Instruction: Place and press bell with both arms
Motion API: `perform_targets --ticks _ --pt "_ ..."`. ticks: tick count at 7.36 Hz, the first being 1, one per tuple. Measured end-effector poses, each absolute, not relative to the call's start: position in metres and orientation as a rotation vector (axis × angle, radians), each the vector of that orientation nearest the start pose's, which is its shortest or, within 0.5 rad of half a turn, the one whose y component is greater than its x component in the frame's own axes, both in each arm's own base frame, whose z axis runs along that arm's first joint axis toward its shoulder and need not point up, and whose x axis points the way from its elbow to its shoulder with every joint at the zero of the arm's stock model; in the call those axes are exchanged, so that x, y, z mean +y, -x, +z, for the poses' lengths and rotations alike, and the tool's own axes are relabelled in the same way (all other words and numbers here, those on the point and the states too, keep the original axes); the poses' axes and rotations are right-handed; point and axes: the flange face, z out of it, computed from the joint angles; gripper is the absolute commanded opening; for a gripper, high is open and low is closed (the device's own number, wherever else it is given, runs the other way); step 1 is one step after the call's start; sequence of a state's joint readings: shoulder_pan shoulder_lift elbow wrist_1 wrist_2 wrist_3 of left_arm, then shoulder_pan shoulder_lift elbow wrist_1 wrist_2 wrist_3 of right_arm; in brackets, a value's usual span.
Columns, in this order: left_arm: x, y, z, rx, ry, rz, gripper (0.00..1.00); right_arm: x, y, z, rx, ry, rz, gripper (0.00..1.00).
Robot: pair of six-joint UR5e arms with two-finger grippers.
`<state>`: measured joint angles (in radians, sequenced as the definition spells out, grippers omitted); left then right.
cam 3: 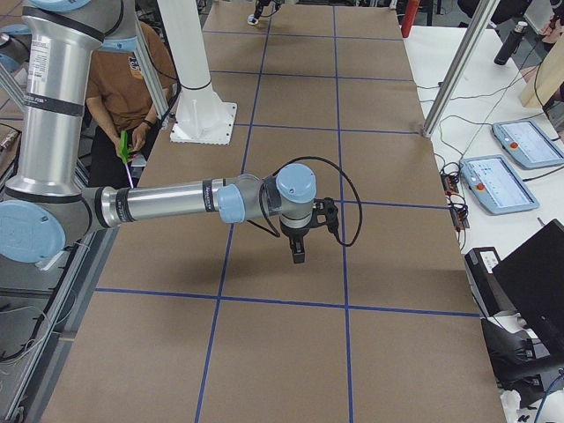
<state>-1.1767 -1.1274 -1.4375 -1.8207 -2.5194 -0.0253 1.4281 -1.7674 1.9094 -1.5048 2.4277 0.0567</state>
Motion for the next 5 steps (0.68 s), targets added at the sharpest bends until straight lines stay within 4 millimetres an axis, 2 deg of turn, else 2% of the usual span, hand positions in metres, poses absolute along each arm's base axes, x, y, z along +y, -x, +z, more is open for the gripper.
perform_targets --ticks 2,3,5 --pt "-0.292 -0.066 0.78 0.874 0.494 0.178 0.0 -0.42 0.002 0.567 -0.872 -0.108 -0.168 1.0" --pt "-0.333 -0.082 0.732 0.876 0.494 0.177 0.0 -0.419 0.002 0.568 -0.873 -0.105 -0.167 1.0" --pt "-0.422 -0.119 0.617 0.876 0.485 0.175 0.0 -0.418 0.002 0.569 -0.876 -0.101 -0.166 1.0"
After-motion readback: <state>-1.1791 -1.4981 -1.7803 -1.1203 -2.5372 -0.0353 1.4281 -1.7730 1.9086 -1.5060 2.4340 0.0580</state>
